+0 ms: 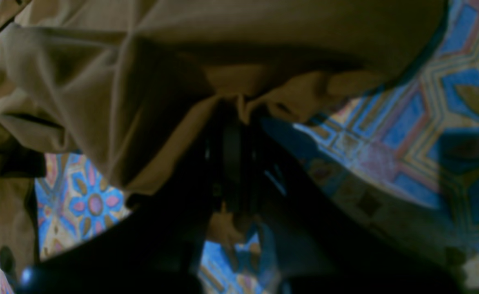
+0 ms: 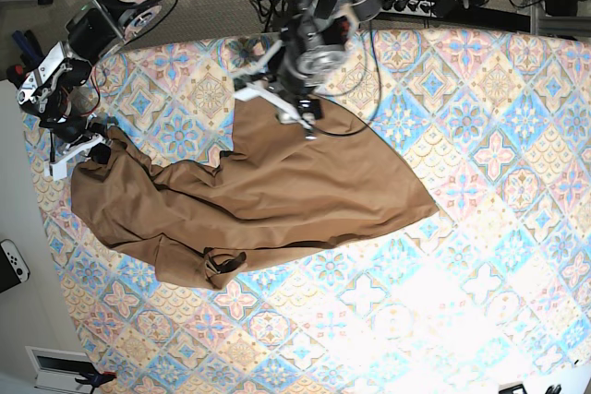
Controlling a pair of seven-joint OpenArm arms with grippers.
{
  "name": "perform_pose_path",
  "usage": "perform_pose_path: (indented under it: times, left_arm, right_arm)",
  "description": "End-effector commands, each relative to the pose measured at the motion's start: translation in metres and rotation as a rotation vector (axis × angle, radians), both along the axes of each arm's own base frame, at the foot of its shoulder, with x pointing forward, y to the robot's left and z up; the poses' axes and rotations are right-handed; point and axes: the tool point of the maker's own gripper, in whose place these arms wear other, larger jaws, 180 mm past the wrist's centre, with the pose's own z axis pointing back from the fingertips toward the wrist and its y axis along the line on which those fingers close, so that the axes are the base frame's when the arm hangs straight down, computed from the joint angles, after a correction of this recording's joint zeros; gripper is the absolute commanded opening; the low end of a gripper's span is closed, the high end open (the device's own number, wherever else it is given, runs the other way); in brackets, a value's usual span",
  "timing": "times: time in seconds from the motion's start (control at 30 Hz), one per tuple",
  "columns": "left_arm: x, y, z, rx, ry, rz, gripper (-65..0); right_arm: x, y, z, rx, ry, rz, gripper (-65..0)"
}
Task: Layout the t-shirt on the table in an organized manner, then fold the t-shirt properly
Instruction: 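Pull the grasped fabric with the left gripper across the shirt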
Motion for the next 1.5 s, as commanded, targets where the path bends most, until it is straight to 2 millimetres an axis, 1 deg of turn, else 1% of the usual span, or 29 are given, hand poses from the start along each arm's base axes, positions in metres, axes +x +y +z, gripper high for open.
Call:
perform_pose_path:
  times: [0.0, 0.07, 0.1, 0.17, 0.23, 0.27, 0.33, 0.43, 0.57, 0.63, 0.73, 0.83, 0.87, 0.93, 0.97, 1.07, 1.1, 1.23, 1.3, 1.33, 1.37, 1.43, 1.47]
  left_arm:
    - [0.003, -0.012, 0.005, -0.015, -0.02, -0.028, -34.3]
    - [0.002, -0.022, 0.001, -0.018, -0.009, -0.061, -34.0]
    - [0.003, -0.026, 0.002, -0.031, -0.004, -0.066, -34.0]
    - [0.002, -0.039, 0.009, -0.09, 0.015, -0.073, -34.0]
    - [0.001, -0.046, 0.011, -0.121, 0.031, -0.078, -33.9]
    - [-0.001, -0.047, 0.007, -0.122, 0.047, -0.082, -33.9]
    - [-0.006, -0.047, -0.005, -0.108, 0.084, -0.088, -33.9]
    - [-0.009, -0.046, -0.018, -0.081, 0.114, -0.097, -33.9]
    - [-0.012, -0.048, -0.022, -0.092, 0.137, -0.099, -34.3]
    - [-0.015, -0.047, -0.031, -0.084, 0.169, -0.1, -34.4]
    - [-0.01, -0.045, -0.04, -0.057, 0.182, -0.105, -34.5]
    - [-0.002, -0.037, -0.041, -0.059, 0.183, -0.07, -34.8]
    - [0.001, -0.034, -0.042, -0.059, 0.183, -0.056, -36.2]
    - [0.006, -0.031, -0.041, -0.058, 0.178, -0.044, -42.1]
    - [0.009, -0.03, -0.04, -0.055, 0.172, -0.042, -46.5]
    - [0.006, -0.027, -0.051, -0.032, 0.199, -0.042, -63.5]
    - [0.003, -0.026, -0.056, -0.022, 0.215, -0.042, -65.0]
    - [0.001, -0.021, -0.069, 0.012, 0.242, -0.046, -65.0]
    - [0.002, -0.02, -0.066, 0.004, 0.235, -0.037, -65.0]
    - [0.007, -0.017, -0.06, -0.013, 0.221, -0.016, -65.0]
    - [0.012, -0.011, -0.052, -0.037, 0.205, 0.02, -65.0]
    - [0.03, 0.001, -0.026, -0.099, 0.138, 0.098, -65.0]
    - [0.04, 0.011, -0.014, -0.122, 0.103, 0.138, -65.0]
  right_arm:
    - [-0.025, 0.006, -0.021, -0.017, 0.153, 0.057, -65.0]
    - [-0.025, 0.006, -0.021, -0.017, 0.153, 0.057, -65.0]
    - [-0.025, 0.006, -0.021, -0.017, 0.153, 0.057, -65.0]
    - [-0.025, 0.006, -0.021, -0.017, 0.153, 0.057, -65.0]
    - [-0.025, 0.006, -0.021, -0.018, 0.152, 0.057, -65.0]
    - [-0.025, 0.006, -0.021, -0.018, 0.152, 0.057, -65.0]
    - [-0.026, 0.006, -0.021, -0.018, 0.154, 0.057, -65.0]
    - [-0.026, 0.006, -0.021, -0.018, 0.154, 0.057, -65.0]
    - [-0.026, 0.006, -0.021, -0.018, 0.154, 0.057, -65.0]
    - [-0.026, 0.006, -0.021, -0.018, 0.154, 0.057, -65.0]
    - [-0.026, 0.006, -0.021, -0.019, 0.153, 0.057, -65.0]
    - [-0.026, 0.006, -0.021, -0.02, 0.152, 0.057, -65.0]
    - [-0.026, 0.006, -0.021, -0.02, 0.152, 0.057, -65.0]
    - [-0.026, 0.006, -0.021, -0.02, 0.152, 0.057, -65.0]
    - [-0.026, 0.006, -0.021, -0.02, 0.152, 0.057, -65.0]
    - [-0.026, 0.006, -0.021, -0.02, 0.152, 0.057, -65.0]
    - [-0.026, 0.006, -0.021, -0.02, 0.152, 0.057, -65.0]
    - [-0.026, 0.006, -0.021, -0.02, 0.152, 0.057, -65.0]
    - [-0.026, 0.001, -0.019, -0.031, 0.153, 0.055, -65.0]
    - [-0.03, -0.005, -0.018, -0.042, 0.16, 0.052, -65.0]
    - [-0.035, -0.007, -0.021, -0.045, 0.172, 0.051, -65.0]
    - [-0.049, -0.01, -0.026, -0.056, 0.2, 0.051, -65.0]
    - [-0.051, -0.013, -0.023, -0.073, 0.197, 0.051, -65.0]
